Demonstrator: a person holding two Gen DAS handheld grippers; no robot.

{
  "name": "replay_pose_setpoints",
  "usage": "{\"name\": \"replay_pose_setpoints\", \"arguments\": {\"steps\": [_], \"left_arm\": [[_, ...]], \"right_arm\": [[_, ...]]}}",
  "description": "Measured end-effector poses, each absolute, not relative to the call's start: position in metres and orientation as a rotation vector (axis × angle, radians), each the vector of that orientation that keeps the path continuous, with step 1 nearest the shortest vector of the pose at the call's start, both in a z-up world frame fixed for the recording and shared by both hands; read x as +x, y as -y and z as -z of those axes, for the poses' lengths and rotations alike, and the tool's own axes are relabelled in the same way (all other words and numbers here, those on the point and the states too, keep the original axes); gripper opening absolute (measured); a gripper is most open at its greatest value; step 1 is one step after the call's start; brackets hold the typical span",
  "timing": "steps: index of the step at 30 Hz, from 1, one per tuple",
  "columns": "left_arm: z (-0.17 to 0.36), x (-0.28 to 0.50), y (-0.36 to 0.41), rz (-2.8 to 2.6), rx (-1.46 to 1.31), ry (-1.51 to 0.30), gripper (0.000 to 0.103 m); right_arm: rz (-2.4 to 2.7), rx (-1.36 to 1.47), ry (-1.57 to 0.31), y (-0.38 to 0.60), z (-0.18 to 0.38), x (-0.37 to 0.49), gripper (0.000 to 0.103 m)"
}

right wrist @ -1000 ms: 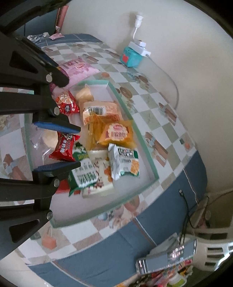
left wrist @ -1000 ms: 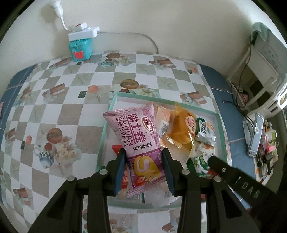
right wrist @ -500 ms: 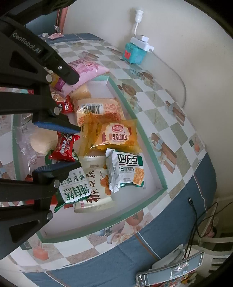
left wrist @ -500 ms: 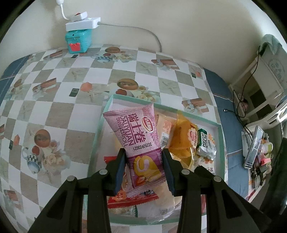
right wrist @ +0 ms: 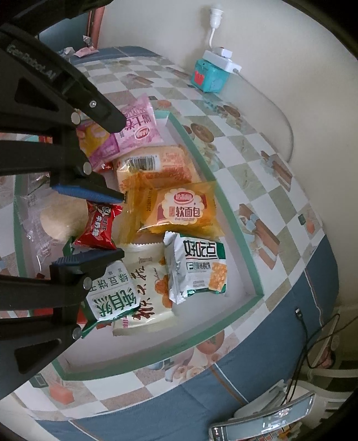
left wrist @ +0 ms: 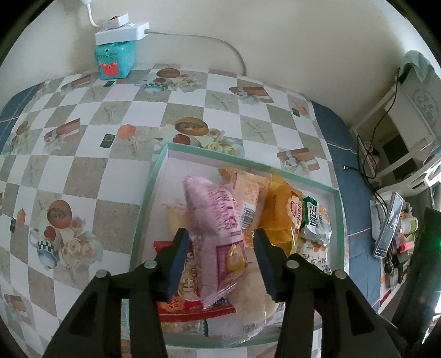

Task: Organize snacks

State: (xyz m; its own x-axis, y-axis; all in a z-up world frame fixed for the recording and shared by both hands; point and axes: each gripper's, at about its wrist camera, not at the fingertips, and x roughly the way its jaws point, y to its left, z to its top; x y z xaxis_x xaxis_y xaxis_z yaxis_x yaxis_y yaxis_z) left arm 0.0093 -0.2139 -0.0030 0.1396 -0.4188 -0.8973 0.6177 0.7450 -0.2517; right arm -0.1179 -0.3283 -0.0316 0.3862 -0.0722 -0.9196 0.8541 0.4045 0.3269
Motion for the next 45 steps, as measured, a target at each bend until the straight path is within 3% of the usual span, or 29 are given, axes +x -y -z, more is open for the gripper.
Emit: {"name": "replay_pose_setpoints", "arguments": {"steps": [3, 7, 9, 13, 15, 17, 19, 22, 27, 45], "left_arm": [[-0.001, 0.01, 0.21, 0.753, 0.189, -1.21, 0.053], [-0.007, 0.014, 0.205, 0.736, 0.183, -1.2, 0.055], [-0.009, 0.016, 0.202, 0.716, 0.19, -1.193, 0.067], [-0.012, 0.021, 0.194, 0.643, 0.229, -1.172, 0.07], [-0.01, 0.024, 0.19, 0.608, 0.251, -1.171, 0.08], [-0.007, 0.026, 0.187, 0.563, 0.287, -1.163, 0.081], [-0.002, 0.029, 0.183, 0.516, 0.319, -1.155, 0.082], [0.002, 0.034, 0.177, 0.456, 0.343, -1.148, 0.092], [0.001, 0.036, 0.17, 0.41, 0.361, -1.11, 0.096], [-0.016, 0.023, 0.134, 0.357, 0.389, -1.079, 0.099]], "right_arm": [[0.731, 0.958, -1.002, 0.327, 0.029, -0.118, 0.04], [0.742, 0.932, -1.009, 0.327, 0.023, -0.118, 0.055], [0.754, 0.919, -1.005, 0.327, 0.018, -0.12, 0.059], [0.782, 0.89, -1.005, 0.329, 0.01, -0.123, 0.067], [0.796, 0.887, -1.009, 0.329, 0.01, -0.124, 0.069], [0.805, 0.878, -1.015, 0.33, 0.01, -0.125, 0.072], [0.818, 0.859, -1.024, 0.329, 0.011, -0.124, 0.081], [0.829, 0.835, -1.028, 0.328, 0.01, -0.123, 0.09], [0.827, 0.816, -1.025, 0.326, 0.009, -0.12, 0.102], [0.852, 0.665, -1.034, 0.282, -0.014, -0.121, 0.103]]}}
